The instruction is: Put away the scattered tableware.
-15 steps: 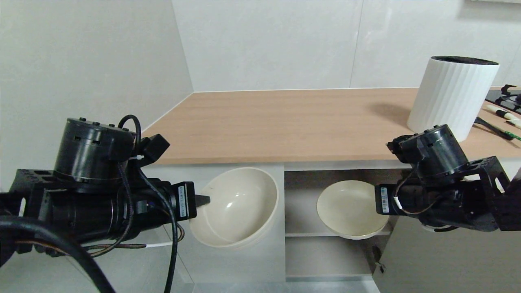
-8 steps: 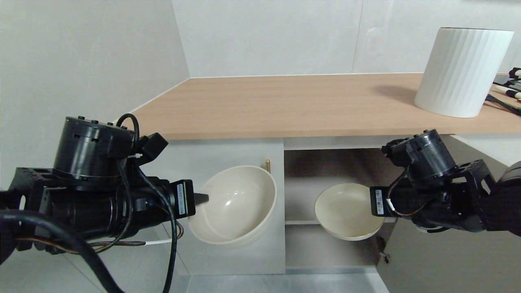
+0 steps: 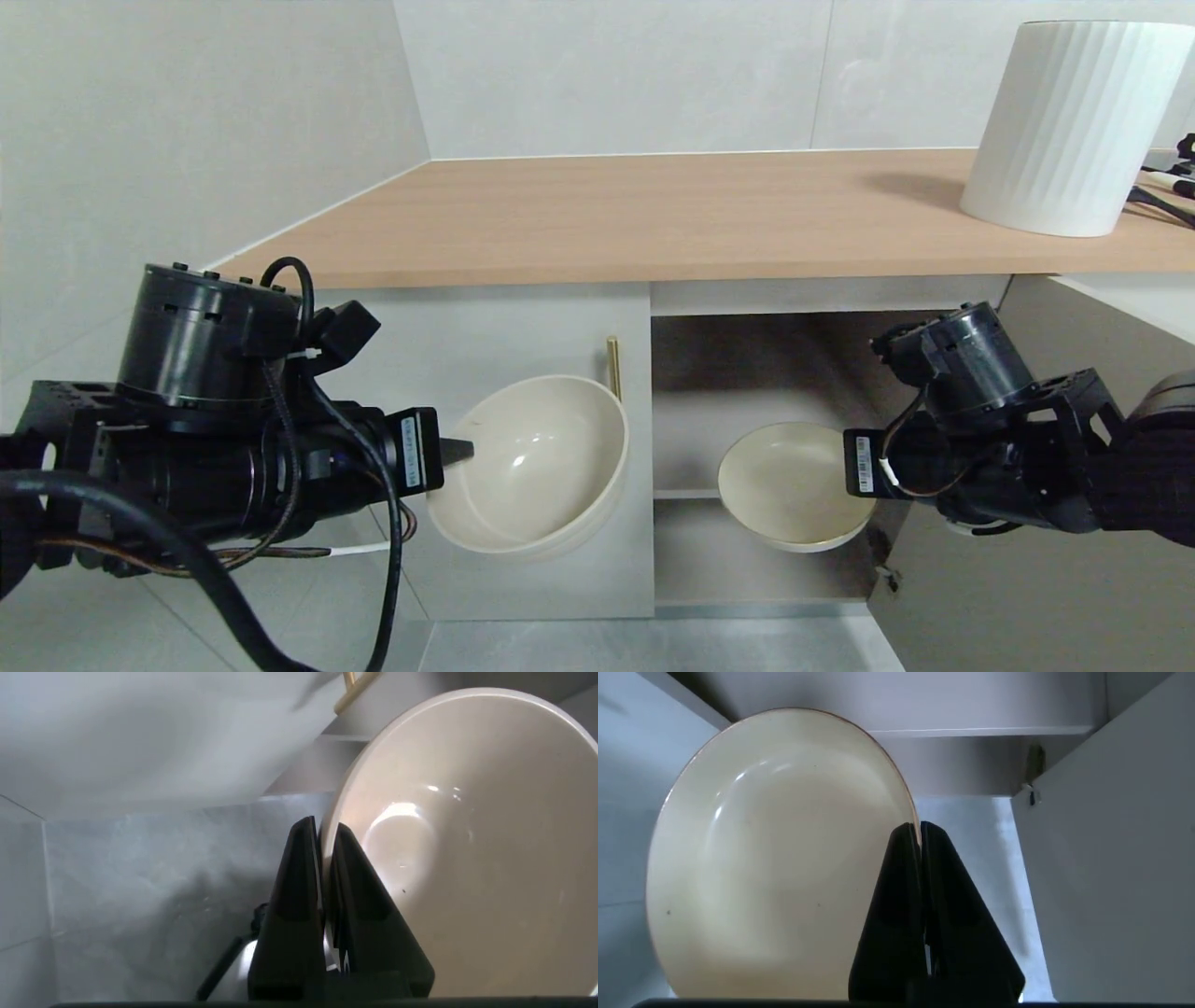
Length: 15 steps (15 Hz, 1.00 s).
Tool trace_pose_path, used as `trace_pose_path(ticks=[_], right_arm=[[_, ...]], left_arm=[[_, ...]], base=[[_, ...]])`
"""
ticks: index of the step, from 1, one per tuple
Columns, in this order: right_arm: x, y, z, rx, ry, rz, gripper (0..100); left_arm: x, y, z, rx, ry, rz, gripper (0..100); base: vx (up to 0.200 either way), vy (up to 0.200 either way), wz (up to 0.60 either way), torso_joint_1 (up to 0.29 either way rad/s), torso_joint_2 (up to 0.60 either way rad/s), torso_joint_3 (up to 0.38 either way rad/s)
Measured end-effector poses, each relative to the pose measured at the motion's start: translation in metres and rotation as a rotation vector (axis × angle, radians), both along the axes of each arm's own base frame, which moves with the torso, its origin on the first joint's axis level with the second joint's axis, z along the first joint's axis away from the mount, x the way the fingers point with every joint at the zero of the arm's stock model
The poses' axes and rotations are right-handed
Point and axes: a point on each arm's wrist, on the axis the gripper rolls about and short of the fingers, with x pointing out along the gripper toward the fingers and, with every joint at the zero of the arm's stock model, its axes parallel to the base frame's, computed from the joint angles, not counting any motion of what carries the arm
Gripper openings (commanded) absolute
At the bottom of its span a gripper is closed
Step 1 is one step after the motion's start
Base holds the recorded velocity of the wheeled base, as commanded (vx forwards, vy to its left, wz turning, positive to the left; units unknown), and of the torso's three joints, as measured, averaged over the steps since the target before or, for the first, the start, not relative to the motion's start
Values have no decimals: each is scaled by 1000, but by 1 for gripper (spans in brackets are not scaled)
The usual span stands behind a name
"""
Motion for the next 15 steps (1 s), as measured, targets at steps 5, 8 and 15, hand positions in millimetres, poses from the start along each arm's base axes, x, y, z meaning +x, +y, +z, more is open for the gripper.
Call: trace_pose_path(ticks=[5,8,15], right_arm=[[32,10,-37,-11,34,-24,0],[64,9,-66,10,24,-63,0],[127,3,-117,-2,58,-171,0]], left_arm=[[1,-1,-1,11,-1,-8,0],[2,-1,-1,47,-23,-39,0],[6,-3,-8,75,-8,-56,0]], base=[[0,0,0,0,0,0],[0,0,0,0,0,0],[0,0,0,0,0,0]])
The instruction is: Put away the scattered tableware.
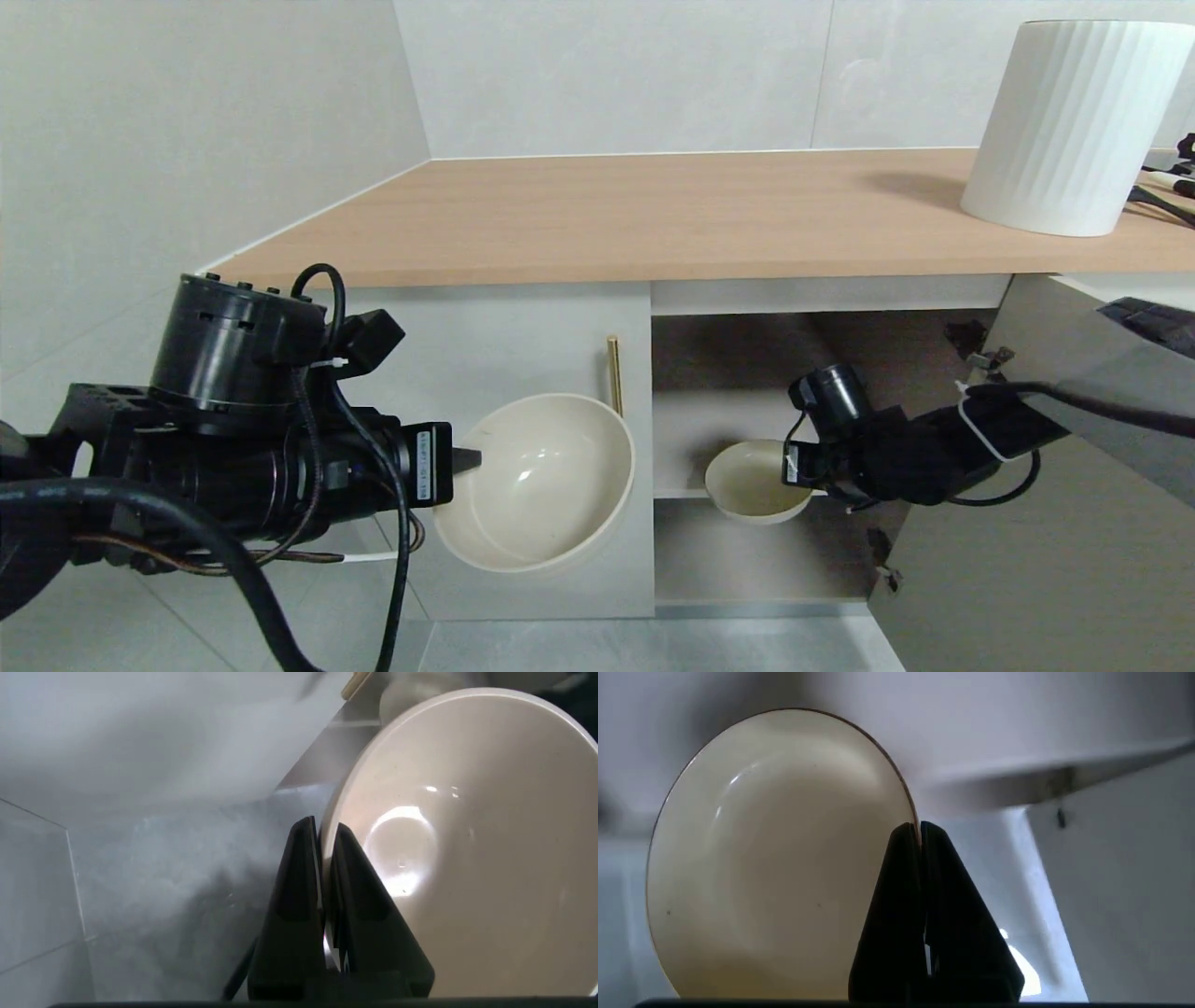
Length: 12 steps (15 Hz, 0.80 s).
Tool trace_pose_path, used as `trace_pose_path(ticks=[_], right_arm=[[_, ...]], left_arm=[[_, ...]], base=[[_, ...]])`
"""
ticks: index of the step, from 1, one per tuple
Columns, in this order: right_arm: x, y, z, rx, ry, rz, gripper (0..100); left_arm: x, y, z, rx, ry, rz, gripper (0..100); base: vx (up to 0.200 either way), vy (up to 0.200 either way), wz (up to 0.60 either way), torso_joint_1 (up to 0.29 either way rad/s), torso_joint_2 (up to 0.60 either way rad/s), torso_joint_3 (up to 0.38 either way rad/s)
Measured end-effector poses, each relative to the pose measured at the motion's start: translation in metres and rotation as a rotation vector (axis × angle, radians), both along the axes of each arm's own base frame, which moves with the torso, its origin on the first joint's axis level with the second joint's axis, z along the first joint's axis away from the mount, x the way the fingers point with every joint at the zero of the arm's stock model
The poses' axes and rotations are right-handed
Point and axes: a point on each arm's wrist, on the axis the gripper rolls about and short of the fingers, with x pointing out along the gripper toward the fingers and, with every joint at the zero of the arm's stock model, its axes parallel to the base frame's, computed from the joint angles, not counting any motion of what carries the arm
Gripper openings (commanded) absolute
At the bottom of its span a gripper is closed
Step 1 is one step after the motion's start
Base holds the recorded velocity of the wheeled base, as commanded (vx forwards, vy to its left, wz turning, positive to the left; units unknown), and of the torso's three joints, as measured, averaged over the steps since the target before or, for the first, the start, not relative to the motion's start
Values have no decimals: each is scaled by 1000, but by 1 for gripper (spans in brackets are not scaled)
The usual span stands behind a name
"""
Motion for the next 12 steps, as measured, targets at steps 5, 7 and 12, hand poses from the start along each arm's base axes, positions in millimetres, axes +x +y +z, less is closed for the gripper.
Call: trace_pose_path(ticks=[5,7,12], right_arm=[[39,-7,-30,-63,-33,-129,0],[47,-10,-39,-76,-32,-150,0],[65,-10,-49,-92,-64,-193,0]], left_arm=[[1,-3,-3,-6,16,-27,0],[2,-4,-4,-10,24,-38,0],[4,-5,-8,-7,37,-39,0]], base=[[0,0,0,0,0,0],[0,0,0,0,0,0],[0,0,0,0,0,0]])
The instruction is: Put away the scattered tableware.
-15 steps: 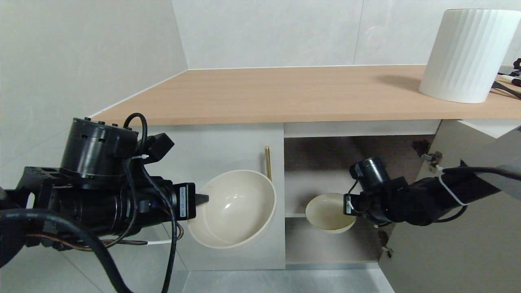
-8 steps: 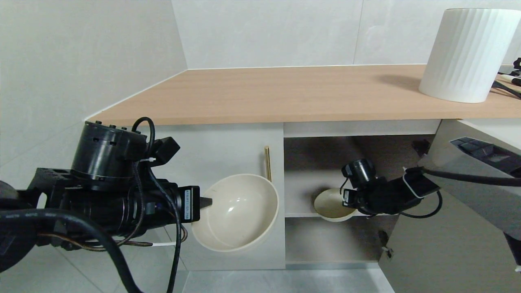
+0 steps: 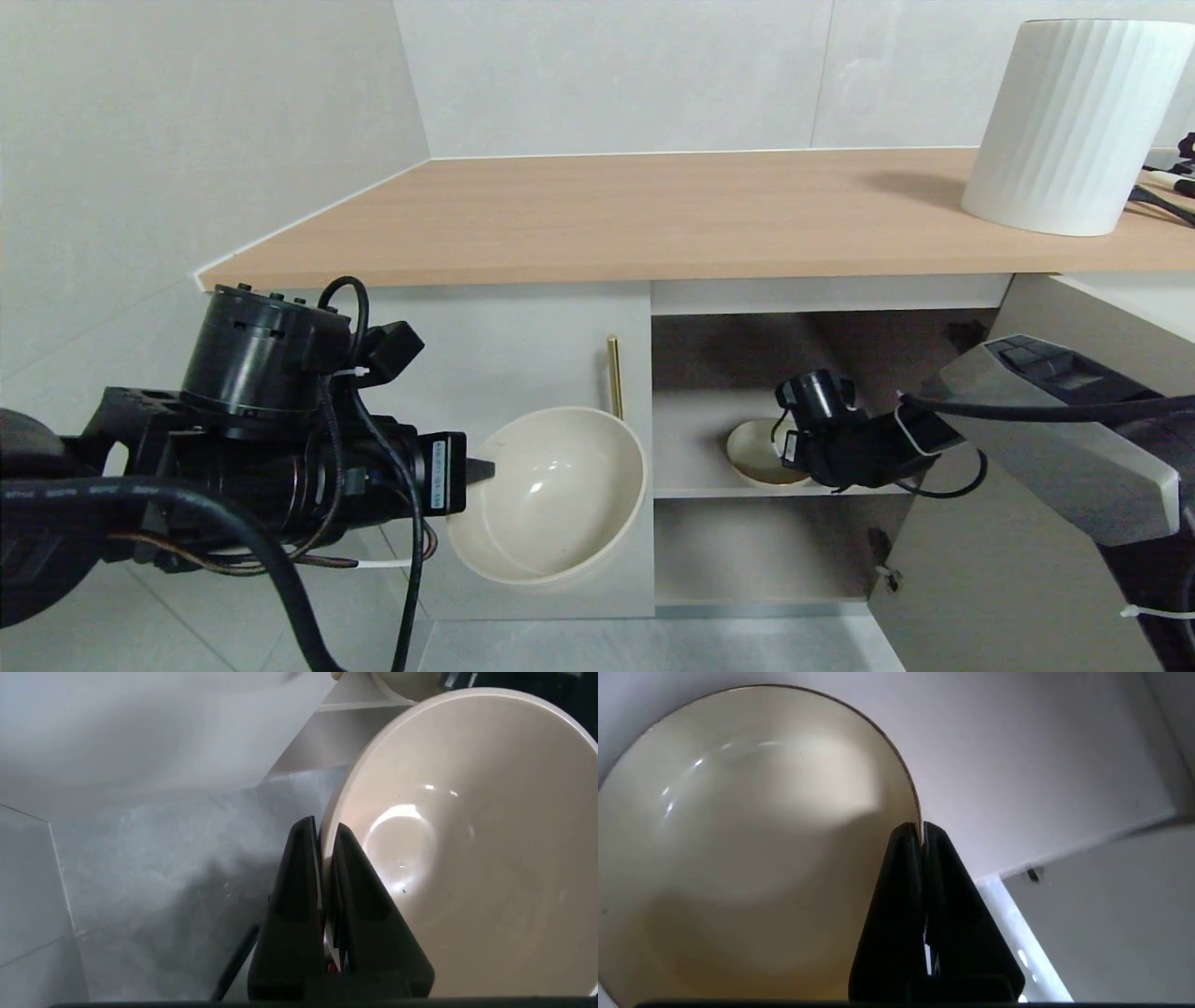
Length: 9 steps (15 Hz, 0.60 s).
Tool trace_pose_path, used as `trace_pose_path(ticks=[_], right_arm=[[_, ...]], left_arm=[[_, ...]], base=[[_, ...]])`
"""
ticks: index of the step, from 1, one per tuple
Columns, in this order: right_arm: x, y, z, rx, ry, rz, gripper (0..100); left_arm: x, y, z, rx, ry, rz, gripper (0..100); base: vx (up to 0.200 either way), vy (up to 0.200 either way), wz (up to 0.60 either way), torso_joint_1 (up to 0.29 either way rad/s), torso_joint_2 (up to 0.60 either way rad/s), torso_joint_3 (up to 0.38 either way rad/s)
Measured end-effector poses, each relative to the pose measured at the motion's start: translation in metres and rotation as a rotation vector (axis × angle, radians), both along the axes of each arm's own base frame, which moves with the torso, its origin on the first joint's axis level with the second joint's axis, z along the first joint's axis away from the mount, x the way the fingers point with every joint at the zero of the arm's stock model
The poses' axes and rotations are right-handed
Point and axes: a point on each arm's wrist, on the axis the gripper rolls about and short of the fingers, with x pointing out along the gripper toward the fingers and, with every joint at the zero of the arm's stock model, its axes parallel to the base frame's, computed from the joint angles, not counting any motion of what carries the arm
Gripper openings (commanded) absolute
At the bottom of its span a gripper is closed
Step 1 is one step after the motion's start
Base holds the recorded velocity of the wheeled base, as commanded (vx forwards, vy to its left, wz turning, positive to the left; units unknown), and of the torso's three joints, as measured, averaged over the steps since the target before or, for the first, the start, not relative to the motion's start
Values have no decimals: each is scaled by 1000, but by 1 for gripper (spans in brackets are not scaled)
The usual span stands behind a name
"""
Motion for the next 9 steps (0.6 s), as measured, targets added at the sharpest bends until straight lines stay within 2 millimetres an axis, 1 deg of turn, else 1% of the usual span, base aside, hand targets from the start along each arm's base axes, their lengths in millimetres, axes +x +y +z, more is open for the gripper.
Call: trace_pose_path(ticks=[9], right_arm=[[17,1,-7,-2,-52,-67,0]], left_arm=[[1,0,0,1,-1,2,0]], base=[[0,0,0,0,0,0]])
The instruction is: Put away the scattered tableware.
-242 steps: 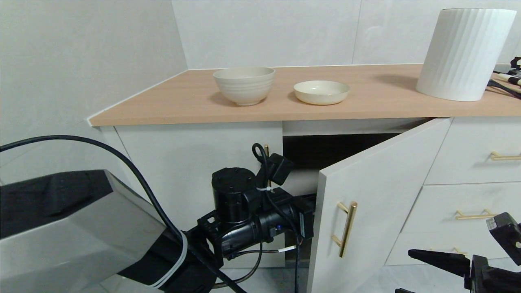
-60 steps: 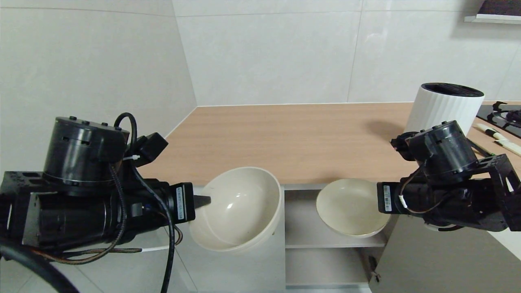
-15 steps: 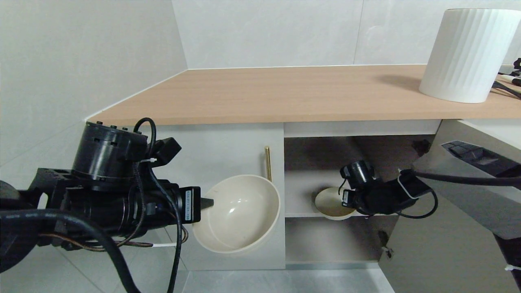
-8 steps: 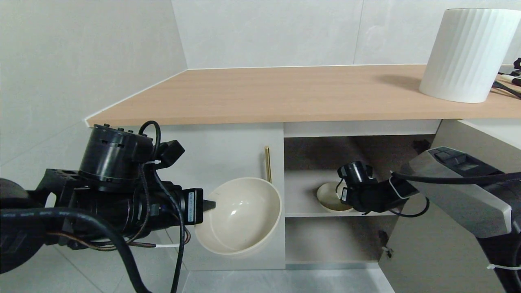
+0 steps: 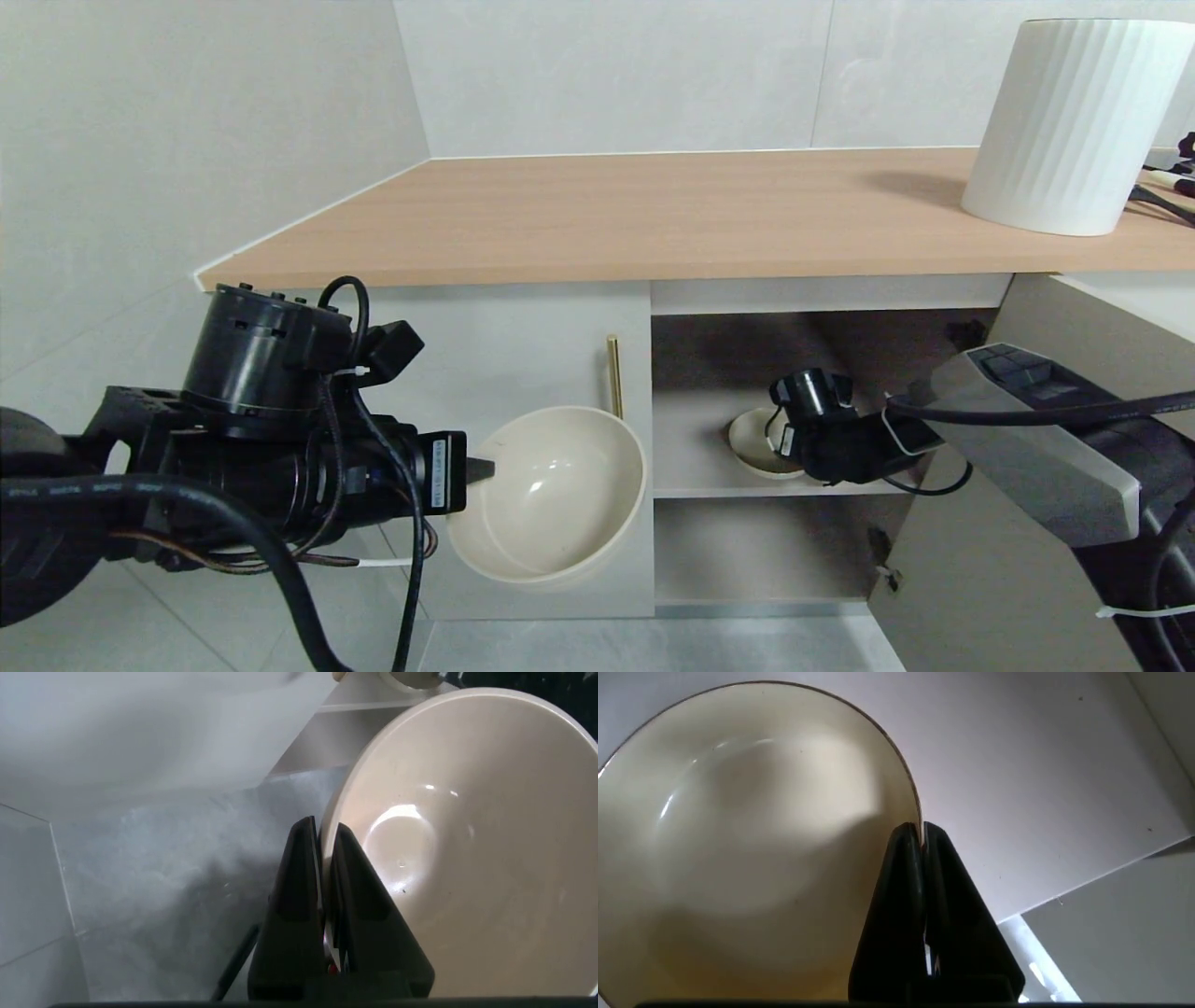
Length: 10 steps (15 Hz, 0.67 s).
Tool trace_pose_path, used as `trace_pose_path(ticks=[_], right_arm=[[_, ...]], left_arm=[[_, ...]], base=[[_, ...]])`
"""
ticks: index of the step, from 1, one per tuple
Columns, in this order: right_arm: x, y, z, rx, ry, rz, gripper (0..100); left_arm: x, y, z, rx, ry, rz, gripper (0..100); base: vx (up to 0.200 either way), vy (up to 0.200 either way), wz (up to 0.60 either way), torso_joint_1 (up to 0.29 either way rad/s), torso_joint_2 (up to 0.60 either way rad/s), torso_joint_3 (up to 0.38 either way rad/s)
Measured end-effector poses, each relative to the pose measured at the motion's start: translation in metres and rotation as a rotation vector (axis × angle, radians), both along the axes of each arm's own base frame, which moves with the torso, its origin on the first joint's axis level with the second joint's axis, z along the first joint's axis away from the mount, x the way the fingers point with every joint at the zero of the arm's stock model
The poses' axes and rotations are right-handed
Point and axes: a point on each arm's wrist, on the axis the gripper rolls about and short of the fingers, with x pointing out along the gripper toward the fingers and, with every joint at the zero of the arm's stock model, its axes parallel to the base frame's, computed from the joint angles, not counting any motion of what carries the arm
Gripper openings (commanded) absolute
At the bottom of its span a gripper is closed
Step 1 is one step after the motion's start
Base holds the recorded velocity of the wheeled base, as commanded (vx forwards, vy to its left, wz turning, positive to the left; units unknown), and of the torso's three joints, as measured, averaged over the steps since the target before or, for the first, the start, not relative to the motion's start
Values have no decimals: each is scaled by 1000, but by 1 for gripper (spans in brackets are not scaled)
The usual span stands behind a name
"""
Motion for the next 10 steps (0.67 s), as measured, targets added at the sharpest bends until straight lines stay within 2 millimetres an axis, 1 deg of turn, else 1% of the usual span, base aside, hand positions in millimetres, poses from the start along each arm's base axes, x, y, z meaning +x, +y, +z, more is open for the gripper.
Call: trace_pose_path(ticks=[1,4,8,10], right_arm=[[1,-1,0,-1,-2,-5,100],[6,-2,-1,-3,-13,-16,100],[6,-2,-1,7,-23,-29,100],[-2,-1,9,20,-24,-28,100]], left_arm=[[0,0,0,0,0,0,0],[0,0,0,-1,1,1,0],[0,0,0,1,-1,0,0],[-1,-3,-1,7,-2,-15,0]], base=[[0,0,0,0,0,0],[0,0,0,0,0,0],[0,0,0,0,0,0],[0,0,0,0,0,0]])
